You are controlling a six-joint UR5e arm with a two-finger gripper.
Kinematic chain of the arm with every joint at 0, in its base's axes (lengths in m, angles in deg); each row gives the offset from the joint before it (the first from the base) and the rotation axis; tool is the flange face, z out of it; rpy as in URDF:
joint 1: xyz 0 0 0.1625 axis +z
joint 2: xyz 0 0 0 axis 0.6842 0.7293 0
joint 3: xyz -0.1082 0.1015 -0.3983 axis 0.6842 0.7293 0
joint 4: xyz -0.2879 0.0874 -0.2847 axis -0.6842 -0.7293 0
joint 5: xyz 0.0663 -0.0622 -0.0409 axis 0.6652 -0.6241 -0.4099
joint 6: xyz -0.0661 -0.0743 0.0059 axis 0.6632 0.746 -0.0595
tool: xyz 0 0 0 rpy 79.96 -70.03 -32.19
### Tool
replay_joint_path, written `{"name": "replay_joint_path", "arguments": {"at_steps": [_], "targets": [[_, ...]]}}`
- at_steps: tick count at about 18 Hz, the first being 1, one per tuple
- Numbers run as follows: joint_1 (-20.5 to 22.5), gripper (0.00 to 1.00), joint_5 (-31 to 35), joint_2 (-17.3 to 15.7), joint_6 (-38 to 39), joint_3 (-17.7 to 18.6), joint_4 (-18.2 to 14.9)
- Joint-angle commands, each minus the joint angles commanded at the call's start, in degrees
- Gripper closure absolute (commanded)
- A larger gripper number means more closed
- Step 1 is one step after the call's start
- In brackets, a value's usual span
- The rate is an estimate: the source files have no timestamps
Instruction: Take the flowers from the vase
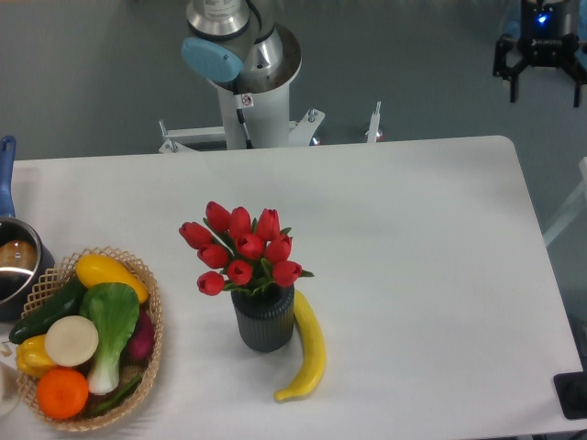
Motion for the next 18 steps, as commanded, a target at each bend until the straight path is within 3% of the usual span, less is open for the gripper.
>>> {"name": "replay_joint_path", "arguments": {"at_steps": [5,8,12,18], "targets": [[-0.35,0.00,0.26,-0.09,-0.26,0.44,-0.09],[-0.79,0.00,-0.26,-0.79,0.35,2.98,0.61],[-0.35,0.00,-6.23,-1.14,1.23,5.10,1.05],[-2.01,0.00,-7.11,-2.20,6.76,9.04,1.14]]}}
